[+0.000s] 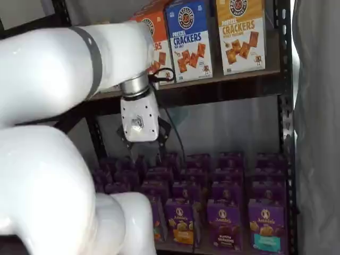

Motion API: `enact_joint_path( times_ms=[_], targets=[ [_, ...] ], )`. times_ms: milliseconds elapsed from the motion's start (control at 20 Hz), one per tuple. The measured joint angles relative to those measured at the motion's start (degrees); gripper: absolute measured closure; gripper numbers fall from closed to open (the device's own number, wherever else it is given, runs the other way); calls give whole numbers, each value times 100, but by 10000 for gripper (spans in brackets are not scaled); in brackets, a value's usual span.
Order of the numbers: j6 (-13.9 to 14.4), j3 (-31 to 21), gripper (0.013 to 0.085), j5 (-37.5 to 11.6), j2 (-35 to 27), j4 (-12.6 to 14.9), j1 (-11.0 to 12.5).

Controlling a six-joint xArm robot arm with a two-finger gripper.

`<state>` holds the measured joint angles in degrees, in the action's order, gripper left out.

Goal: Pick up the purple box with a brown patch in the center, on the bottom shelf, the fifth box from the left

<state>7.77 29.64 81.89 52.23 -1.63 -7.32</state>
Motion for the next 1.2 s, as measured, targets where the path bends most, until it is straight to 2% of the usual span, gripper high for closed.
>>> enact_joint_path(
  times_ms=[150, 600, 900, 1200],
  targets=[
    [103, 98, 130, 167, -124, 155, -90],
    [63, -9, 130, -25, -159, 178, -37],
    [1, -244, 130, -461, -272, 207, 37],
    [-204, -461, 130, -941, -544, 75, 209]
  ],
)
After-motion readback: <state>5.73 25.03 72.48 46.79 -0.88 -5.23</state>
